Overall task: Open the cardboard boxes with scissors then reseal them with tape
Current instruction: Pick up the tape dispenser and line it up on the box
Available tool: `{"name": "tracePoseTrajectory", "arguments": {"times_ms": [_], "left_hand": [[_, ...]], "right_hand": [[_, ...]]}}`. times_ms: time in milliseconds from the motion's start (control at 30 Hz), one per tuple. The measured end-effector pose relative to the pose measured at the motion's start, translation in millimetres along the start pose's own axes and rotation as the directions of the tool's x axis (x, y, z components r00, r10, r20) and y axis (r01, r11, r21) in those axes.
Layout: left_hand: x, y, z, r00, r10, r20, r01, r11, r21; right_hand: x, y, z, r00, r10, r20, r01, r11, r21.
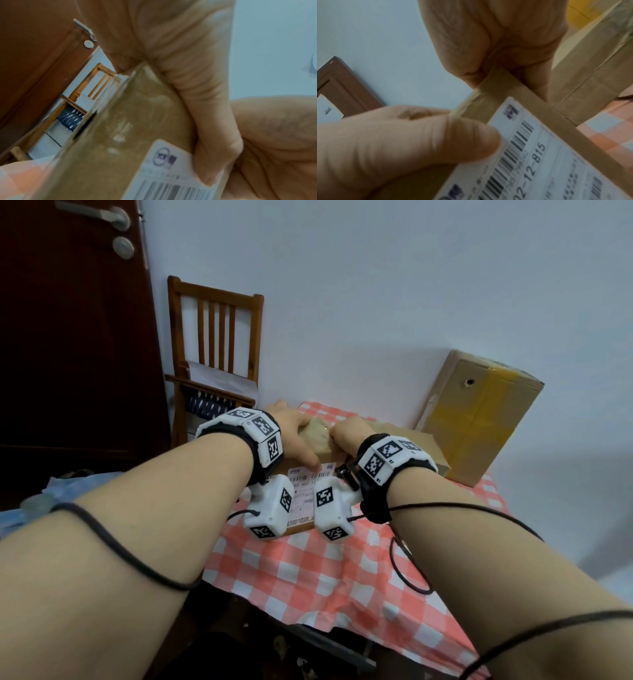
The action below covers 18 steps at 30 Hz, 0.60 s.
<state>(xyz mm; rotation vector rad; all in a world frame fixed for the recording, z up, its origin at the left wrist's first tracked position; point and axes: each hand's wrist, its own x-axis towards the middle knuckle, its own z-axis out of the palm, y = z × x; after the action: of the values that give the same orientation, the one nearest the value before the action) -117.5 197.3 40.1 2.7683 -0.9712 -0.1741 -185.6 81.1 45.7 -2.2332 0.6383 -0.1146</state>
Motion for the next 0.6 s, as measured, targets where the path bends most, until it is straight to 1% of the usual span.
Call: {"name": "tracePoseTrajectory", "arguments": {"times_ms": [133, 167, 200, 333, 400, 533, 600], "left_hand": [[-2, 2, -2, 1.0, -0.013, 0.004, 0.013, 1.0, -0.001], [-3, 2, -2, 1.0, -0.013, 0.005, 0.013, 1.0, -0.003], [-3, 2, -2, 1.0, -0.012, 0.007, 0.012, 1.0, -0.008], [-6, 4, -2, 1.0, -0.021, 0.007, 0.021, 1.0, -0.013], [-7, 5, -2, 1.0, -0.031, 0.005, 0.031, 0.999, -0.016], [-7, 6, -2, 0.999, -0.036, 0.002, 0.036, 0.999, -0.001], [-7, 6, -2, 0.999, -0.032, 0.005, 0.032, 0.999, -0.002]], "right_hand": [[-2, 12, -1, 0.996, 0.038, 0.083, -0.058, 0.966, 0.25], [-5, 11, 2, 0.995, 0.052, 0.084, -0.076, 0.948, 0.308], [-6, 12, 6, 0.995, 0.055, 0.085, -0.08, 0.941, 0.33], [-5, 19, 11, 0.997, -0.007, 0.077, -0.01, 0.976, 0.219], [-7, 22, 8, 0.997, -0.04, 0.064, 0.023, 0.971, 0.238], [0, 29, 5, 0.999, -0.032, 0.021, 0.022, 0.941, 0.337], [0, 29, 8, 0.998, -0.052, -0.02, 0.056, 0.95, 0.308]]}}
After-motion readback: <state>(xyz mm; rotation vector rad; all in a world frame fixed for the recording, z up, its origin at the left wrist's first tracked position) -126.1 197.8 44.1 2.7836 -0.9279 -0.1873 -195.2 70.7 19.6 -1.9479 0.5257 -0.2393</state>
